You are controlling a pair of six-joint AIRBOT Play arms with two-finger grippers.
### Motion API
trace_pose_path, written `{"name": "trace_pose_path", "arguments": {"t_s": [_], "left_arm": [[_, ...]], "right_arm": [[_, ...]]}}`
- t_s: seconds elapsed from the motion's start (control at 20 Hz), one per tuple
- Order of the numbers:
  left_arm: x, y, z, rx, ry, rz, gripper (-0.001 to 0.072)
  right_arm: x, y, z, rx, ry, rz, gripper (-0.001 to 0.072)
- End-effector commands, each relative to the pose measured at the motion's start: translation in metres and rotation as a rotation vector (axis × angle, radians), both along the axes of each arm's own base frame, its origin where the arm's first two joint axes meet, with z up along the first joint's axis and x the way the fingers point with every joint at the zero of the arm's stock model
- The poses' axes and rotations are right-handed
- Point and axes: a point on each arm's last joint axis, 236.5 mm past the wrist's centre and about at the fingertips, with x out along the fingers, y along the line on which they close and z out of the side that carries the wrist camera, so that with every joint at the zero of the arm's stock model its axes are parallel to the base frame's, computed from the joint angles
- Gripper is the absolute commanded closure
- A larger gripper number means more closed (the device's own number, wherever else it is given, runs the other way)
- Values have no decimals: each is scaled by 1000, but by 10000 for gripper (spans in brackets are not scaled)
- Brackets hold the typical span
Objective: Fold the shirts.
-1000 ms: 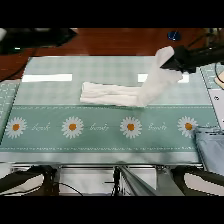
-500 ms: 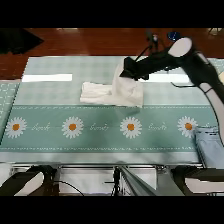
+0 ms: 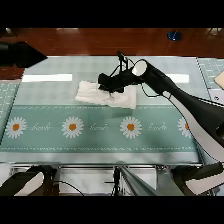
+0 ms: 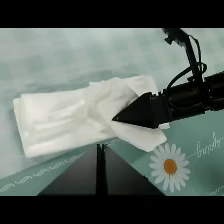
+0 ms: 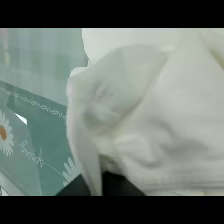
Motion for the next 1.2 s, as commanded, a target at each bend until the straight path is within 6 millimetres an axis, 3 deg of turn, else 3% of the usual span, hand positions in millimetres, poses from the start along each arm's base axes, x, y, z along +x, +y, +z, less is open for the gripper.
{"name": "trace_pose_path", "arguments": {"t_s": [0.0,0.15,0.35,0.45,0.55,0.65,0.75,0.8,0.85,0.95,1.05,1.15], "left_arm": [[-8,3,-56,12,141,-2,674],[-21,2,-109,6,255,-4,674],[-29,-4,-165,-2,355,17,674],[-30,-16,-185,17,381,-33,674],[-29,-29,-206,40,409,-90,639],[-26,-33,-234,44,477,-92,458],[-29,-27,-269,60,576,-91,344],[-32,-20,-287,83,623,-88,343],[-34,-14,-301,92,659,-81,272],[-33,-5,-316,84,699,-67,228],[-23,3,-319,95,653,-67,209],[-8,6,-318,117,578,-75,135]], "right_arm": [[20,17,5,83,-36,-88,484],[35,28,31,198,-94,-125,213],[50,39,76,384,-160,-169,181],[64,30,104,450,-223,-210,192],[73,7,125,456,-280,-210,292],[80,-24,147,451,-326,-189,292],[81,-62,166,433,-371,-156,292],[81,-80,174,419,-390,-142,292],[79,-98,180,406,-401,-126,292],[75,-138,181,352,-395,-108,291],[69,-177,167,261,-356,-97,279],[59,-208,149,191,-297,-71,278]]}}
